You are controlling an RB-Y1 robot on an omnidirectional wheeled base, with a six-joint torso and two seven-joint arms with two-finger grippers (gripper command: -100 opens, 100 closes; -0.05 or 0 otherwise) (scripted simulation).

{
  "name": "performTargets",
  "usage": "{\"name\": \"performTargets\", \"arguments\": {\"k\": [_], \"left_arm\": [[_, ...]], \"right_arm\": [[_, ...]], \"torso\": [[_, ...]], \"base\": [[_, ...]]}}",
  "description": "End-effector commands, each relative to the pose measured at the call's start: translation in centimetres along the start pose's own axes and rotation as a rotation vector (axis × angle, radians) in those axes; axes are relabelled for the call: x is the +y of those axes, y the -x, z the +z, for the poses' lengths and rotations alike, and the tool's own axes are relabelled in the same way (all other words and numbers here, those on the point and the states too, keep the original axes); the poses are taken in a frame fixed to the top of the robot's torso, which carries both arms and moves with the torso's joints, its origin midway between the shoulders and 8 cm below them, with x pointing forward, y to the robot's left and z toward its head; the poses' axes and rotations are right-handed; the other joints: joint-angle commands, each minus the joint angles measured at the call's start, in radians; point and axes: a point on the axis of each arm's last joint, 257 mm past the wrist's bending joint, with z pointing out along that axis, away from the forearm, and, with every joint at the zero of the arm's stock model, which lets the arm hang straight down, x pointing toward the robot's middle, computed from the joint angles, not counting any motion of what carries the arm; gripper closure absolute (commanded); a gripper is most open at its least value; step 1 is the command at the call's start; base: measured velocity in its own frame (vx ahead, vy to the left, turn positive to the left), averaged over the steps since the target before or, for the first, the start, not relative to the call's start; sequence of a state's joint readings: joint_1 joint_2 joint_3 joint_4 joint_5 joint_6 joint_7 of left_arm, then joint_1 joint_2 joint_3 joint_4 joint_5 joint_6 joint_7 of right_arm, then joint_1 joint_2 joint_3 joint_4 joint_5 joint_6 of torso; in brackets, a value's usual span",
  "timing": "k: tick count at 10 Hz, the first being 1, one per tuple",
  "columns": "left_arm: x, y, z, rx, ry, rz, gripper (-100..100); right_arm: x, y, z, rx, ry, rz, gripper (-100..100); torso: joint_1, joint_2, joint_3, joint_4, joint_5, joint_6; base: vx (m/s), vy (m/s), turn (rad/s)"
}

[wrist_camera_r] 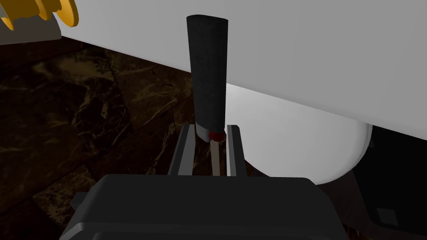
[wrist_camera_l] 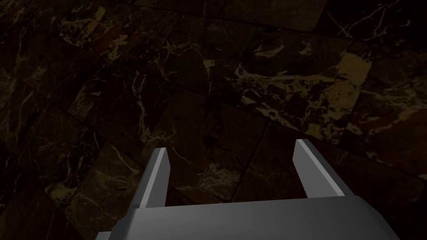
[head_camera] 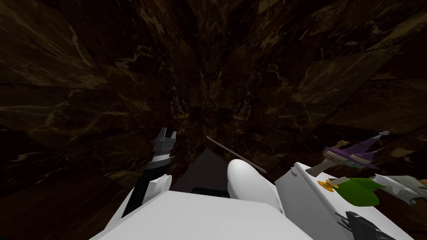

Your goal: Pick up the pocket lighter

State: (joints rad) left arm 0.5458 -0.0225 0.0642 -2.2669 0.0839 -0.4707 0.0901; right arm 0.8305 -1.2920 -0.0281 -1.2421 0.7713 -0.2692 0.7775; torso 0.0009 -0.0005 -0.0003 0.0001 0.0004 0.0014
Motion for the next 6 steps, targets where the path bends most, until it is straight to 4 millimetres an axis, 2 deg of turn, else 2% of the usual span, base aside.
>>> {"name": "performTargets", "arguments": {"k": [1,4,5,6], "left_arm": [[0.0,0.0,0.0,0.000,0.000,0.000,0],[0.0,0.0,0.0,0.000,0.000,0.000,0],[0.0,0.0,0.0,0.000,0.000,0.000,0],[0.0,0.0,0.0,0.000,0.000,0.000,0]], "right_arm": [[0.5,-0.3,-0.7,-0.004,0.003,-0.011,100],[0.4,-0.9,-1.9,-0.005,-0.008,-0.024,100],[0.4,-0.7,-1.6,-0.004,-0.005,-0.020,100],[0.3,-0.7,-1.7,-0.005,-0.006,-0.021,0]], "torso": [[0.000,0.000,0.000,0.000,0.000,0.000],[0.000,-0.001,0.000,0.000,0.000,-0.001],[0.000,-0.001,0.000,0.000,0.000,0.000],[0.000,0.001,0.000,0.000,0.000,-0.001]], "base": [[0.054,0.002,-0.051],[0.061,0.006,-0.049],[0.020,0.005,-0.014],[0.000,0.000,0.000]]}}
